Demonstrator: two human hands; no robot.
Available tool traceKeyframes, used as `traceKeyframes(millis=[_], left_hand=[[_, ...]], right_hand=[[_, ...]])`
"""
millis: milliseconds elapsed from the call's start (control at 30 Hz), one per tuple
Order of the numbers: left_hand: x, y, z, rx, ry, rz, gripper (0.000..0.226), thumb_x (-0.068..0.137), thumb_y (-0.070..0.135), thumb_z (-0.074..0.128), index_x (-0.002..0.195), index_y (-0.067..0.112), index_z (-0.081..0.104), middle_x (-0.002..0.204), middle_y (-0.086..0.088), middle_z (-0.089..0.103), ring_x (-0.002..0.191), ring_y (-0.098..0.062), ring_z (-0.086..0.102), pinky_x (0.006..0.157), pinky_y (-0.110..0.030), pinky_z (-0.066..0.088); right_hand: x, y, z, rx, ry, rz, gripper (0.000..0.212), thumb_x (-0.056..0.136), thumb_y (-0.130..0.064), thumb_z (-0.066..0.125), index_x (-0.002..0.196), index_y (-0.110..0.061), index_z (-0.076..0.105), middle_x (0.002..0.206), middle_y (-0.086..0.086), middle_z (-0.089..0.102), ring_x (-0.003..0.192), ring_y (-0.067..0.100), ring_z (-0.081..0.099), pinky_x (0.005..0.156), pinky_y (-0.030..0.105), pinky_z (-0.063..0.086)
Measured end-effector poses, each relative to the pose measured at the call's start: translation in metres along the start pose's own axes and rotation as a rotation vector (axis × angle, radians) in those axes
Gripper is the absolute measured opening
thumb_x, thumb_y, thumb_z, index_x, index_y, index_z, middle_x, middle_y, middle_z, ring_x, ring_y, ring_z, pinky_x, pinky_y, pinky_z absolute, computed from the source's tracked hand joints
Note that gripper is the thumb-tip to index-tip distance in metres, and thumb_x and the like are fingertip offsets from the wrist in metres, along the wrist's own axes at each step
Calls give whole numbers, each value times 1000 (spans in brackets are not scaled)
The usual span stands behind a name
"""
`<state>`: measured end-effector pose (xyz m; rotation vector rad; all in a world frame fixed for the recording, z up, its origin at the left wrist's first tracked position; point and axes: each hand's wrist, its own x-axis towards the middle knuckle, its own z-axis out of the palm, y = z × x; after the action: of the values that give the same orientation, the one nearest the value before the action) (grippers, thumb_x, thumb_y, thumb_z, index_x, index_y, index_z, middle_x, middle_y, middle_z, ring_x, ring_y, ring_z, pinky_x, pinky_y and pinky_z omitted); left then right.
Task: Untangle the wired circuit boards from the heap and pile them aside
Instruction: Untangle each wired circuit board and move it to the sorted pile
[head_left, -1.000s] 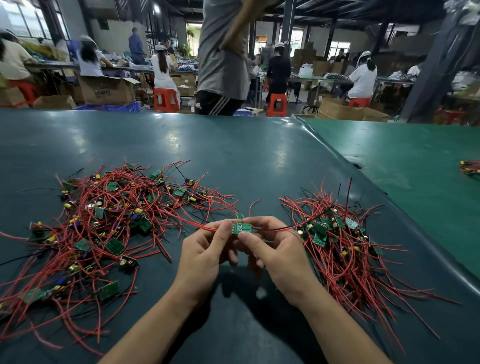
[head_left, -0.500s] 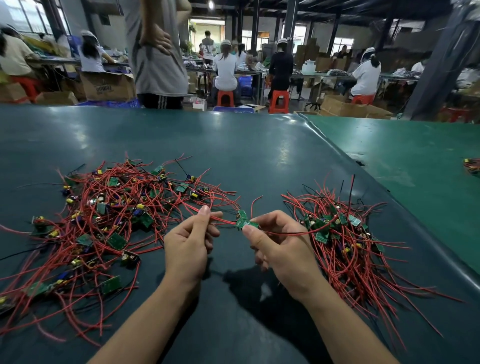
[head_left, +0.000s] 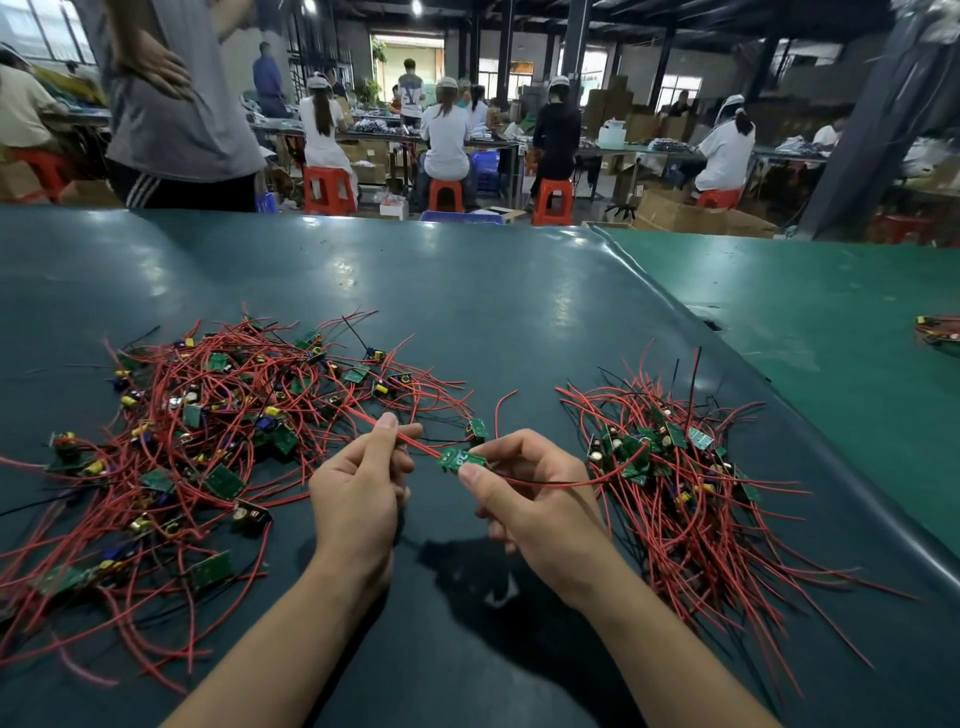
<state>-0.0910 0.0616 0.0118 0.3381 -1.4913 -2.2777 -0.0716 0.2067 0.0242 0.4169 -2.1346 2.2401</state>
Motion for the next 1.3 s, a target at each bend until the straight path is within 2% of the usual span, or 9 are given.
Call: traceKeyframes(millis=[167, 467, 667, 767, 933, 1067, 1167, 1233, 1300], left_hand=[[3, 0, -2, -25, 10, -32, 32, 97, 25, 57, 75, 10, 74, 51, 6, 49, 41, -4, 35, 40, -18, 30], [0, -3, -2, 21, -4, -66, 45, 97, 31, 57, 56, 19, 69, 49, 6, 48, 39, -7, 35, 41, -19, 28], [-5, -2, 4, 6, -102, 66, 23, 94, 23, 61, 81, 8, 72, 56, 4, 56, 40, -5, 38, 39, -15, 30], [-4, -1, 3, 13, -41, 73, 18, 92, 19, 64, 79, 10, 72, 55, 5, 57, 40, -5, 37, 40, -14, 30], [10, 5, -7, -72, 156, 92, 21, 95, 16, 62, 75, 11, 68, 52, 7, 53, 39, -2, 34, 38, -17, 27], [19, 8, -13, -143, 357, 86, 24, 99, 18, 54, 75, 14, 58, 57, 5, 46, 38, -2, 33, 38, -18, 27], [15, 6, -14, 59, 293, 199, 23, 98, 19, 56, 74, 18, 57, 62, 3, 49, 44, -4, 40, 44, -21, 33], [5, 2, -11, 329, 152, 359, 23, 95, 19, 61, 72, 20, 59, 61, 5, 55, 51, -6, 45, 50, -22, 38], [-4, -1, -7, 617, 30, 544, 21, 92, 19, 65, 72, 22, 61, 63, 9, 57, 58, -8, 49, 58, -22, 41]], right_hand=[[-3, -3, 2, -13, -33, -5, 7, 82, -22, 74, 80, -22, 67, 58, -3, 63, 47, 5, 55, 40, 16, 40], [-1, -4, 0, -6, -19, 31, 14, 78, -43, 69, 72, -30, 67, 56, 0, 62, 41, 9, 49, 40, 20, 37], [1, -3, -4, 110, -5, 35, 6, 83, -16, 73, 86, -19, 69, 65, 3, 67, 43, 12, 52, 38, 21, 41], [2, -7, -6, 190, 47, 41, 11, 87, 1, 68, 90, -9, 66, 63, 4, 65, 44, 14, 55, 37, 21, 43], [4, -13, -14, 229, 131, 31, 11, 84, 3, 70, 88, -6, 65, 62, 7, 63, 44, 16, 55, 39, 22, 43], [8, -16, -15, 317, 430, -79, 14, 84, 1, 69, 90, -7, 59, 59, 7, 61, 42, 15, 53, 37, 21, 40], [11, -17, -20, 590, 690, -111, 25, 89, -2, 65, 110, -6, 52, 76, 9, 70, 52, 17, 65, 41, 21, 47], [11, -17, -21, 795, 725, -20, 41, 87, -3, 68, 125, 0, 52, 96, 10, 74, 69, 21, 73, 48, 20, 53], [12, -17, -22, 870, 727, 91, 38, 88, -5, 66, 124, 4, 58, 101, 7, 75, 74, 20, 75, 50, 17, 53]])
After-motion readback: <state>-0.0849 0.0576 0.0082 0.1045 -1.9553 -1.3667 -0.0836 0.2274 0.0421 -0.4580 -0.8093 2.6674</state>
